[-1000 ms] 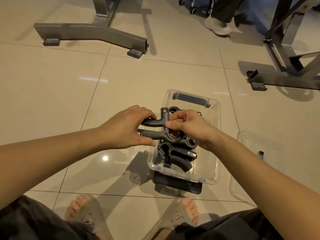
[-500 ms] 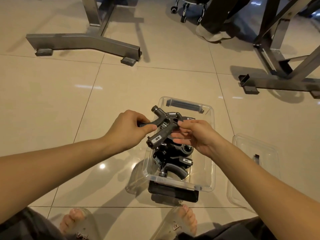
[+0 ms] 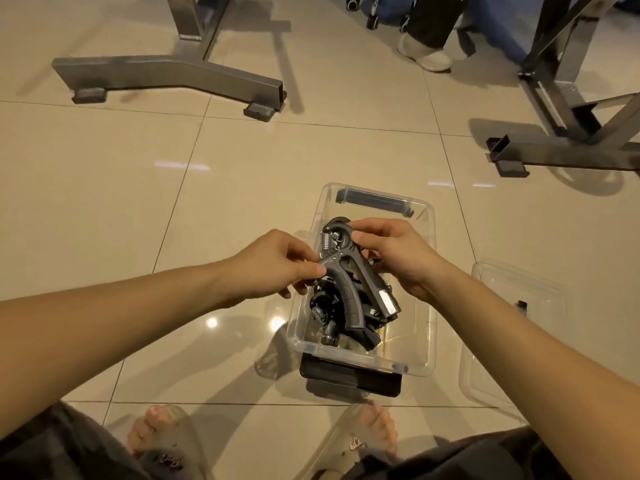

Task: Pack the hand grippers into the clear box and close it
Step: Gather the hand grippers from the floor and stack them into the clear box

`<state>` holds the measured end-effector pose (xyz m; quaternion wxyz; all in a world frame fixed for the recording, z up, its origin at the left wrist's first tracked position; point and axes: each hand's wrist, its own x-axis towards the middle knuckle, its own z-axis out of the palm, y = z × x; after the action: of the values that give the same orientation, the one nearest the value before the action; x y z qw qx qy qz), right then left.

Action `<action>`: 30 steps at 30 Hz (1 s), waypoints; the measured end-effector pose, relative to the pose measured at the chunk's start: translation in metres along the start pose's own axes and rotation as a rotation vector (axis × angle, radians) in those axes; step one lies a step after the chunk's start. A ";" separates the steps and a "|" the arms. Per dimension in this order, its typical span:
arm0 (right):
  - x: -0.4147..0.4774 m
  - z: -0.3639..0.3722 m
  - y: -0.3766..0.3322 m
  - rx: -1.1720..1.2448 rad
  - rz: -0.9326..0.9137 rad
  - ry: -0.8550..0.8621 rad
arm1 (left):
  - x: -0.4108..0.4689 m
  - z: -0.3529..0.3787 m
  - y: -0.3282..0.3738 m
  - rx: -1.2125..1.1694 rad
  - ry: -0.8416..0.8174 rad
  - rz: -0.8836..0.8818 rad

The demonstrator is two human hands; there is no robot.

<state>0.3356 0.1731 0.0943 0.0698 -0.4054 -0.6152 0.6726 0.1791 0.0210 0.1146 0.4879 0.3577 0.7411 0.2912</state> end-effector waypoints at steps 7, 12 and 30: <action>0.000 0.015 0.029 -0.646 -0.098 -0.056 | 0.008 0.021 -0.021 -0.244 0.186 -0.159; 0.004 0.012 0.040 -0.939 -0.201 -0.065 | 0.013 0.021 -0.031 0.003 0.071 -0.051; 0.002 0.015 0.121 -1.317 -0.260 -0.142 | 0.007 0.019 -0.067 0.971 -0.046 0.257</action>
<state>0.3736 0.1350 -0.0147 -0.1519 -0.2409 -0.9437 0.1683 0.1786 -0.0102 0.0517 0.2417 0.6381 0.7300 -0.0376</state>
